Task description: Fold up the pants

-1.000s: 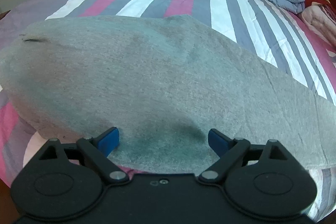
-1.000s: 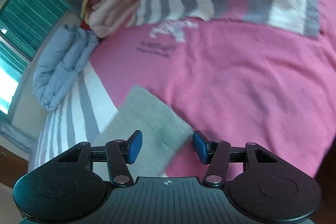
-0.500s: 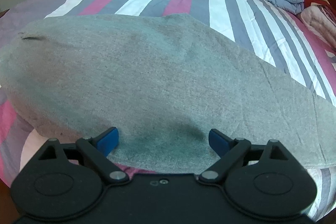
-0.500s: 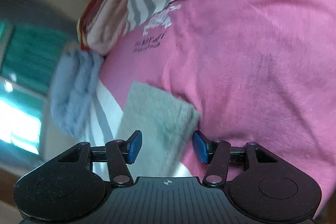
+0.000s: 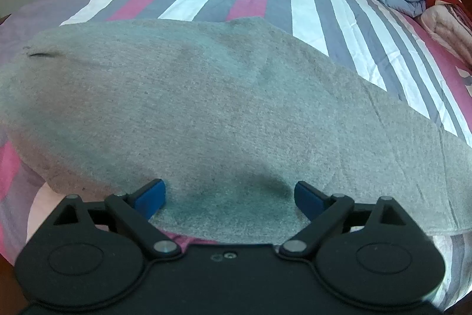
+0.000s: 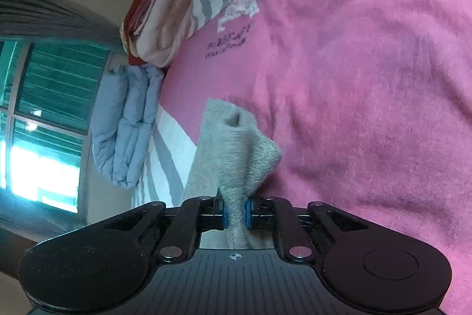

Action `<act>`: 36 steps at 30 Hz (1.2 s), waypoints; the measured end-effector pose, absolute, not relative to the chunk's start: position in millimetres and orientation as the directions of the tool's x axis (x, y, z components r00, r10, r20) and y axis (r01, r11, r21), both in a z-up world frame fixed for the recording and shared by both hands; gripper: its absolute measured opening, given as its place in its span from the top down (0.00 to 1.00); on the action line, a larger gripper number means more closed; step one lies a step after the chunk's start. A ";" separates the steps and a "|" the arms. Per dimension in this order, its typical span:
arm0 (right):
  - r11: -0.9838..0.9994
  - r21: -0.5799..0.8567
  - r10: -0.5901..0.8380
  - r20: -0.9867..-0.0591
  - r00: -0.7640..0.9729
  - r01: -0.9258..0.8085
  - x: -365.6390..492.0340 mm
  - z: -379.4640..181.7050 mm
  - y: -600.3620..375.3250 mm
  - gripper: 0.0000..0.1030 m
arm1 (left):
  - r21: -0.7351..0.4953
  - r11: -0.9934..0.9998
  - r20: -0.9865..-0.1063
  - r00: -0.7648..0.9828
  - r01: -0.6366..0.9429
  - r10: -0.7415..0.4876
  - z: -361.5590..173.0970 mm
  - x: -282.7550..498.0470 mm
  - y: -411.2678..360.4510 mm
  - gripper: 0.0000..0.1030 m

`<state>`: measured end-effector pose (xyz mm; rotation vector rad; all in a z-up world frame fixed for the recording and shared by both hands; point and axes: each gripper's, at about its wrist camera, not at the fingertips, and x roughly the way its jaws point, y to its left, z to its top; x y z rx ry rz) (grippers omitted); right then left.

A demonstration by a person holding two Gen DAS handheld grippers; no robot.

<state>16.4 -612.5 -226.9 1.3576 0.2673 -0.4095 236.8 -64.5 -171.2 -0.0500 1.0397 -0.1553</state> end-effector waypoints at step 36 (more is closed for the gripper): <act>0.729 0.683 0.420 -0.393 0.818 -0.046 172.1 -126.2 -253.3 0.00 | -0.400 0.917 -0.809 0.469 0.003 -0.354 -151.9 248.4 -7.1 0.14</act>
